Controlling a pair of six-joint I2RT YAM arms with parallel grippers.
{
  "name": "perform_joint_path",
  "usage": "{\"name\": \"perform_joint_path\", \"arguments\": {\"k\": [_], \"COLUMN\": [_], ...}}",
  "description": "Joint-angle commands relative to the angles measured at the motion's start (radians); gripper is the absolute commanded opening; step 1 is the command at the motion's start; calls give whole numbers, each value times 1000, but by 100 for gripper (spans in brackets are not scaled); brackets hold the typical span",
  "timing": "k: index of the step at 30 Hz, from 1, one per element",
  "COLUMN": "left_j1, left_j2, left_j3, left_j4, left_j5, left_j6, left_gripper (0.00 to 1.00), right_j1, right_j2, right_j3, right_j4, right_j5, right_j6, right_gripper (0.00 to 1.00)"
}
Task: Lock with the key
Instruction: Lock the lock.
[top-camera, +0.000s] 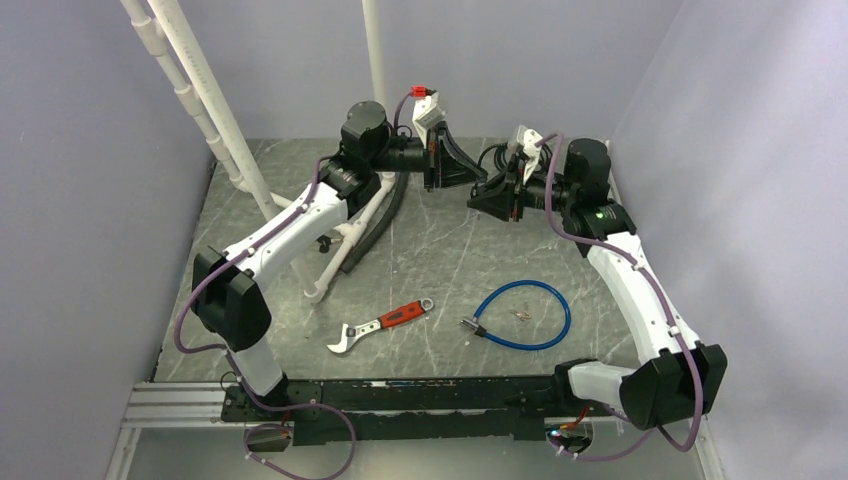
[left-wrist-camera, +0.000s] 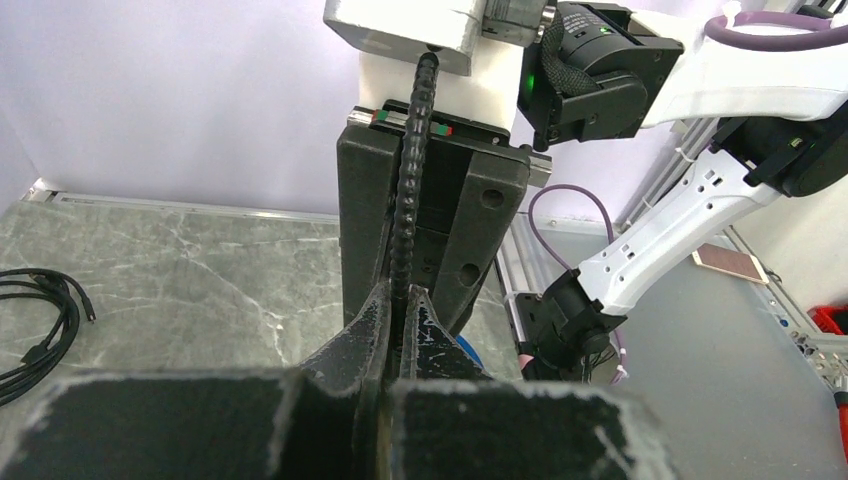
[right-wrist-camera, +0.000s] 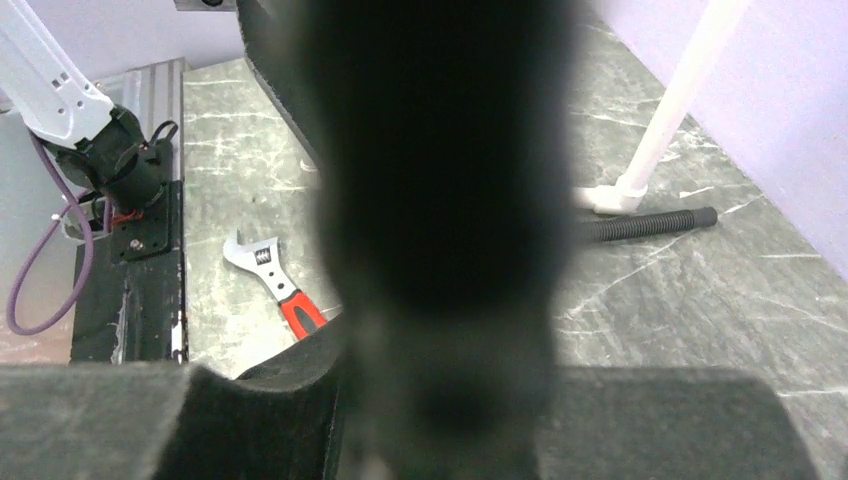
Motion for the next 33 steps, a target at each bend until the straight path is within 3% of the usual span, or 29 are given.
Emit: {"name": "perform_joint_path", "arguments": {"k": [1, 9, 24, 33], "left_j1": [-20, -20, -24, -29], "left_j2": [7, 9, -14, -32], "left_j3": [-2, 20, -35, -12], "left_j4": [23, -9, -12, -36], "left_j5": [-11, -5, 13, 0], "left_j6": [-9, 2, 4, 49], "left_gripper": [0, 0, 0, 0], "right_j1": [21, 23, 28, 28], "right_j2": [-49, -75, -73, -56], "right_j3": [2, -17, -33, -26], "right_j4": [53, 0, 125, 14], "right_j5": [-42, -45, -32, -32], "right_j6": [-20, -42, 107, 43], "right_gripper": [0, 0, 0, 0]}}
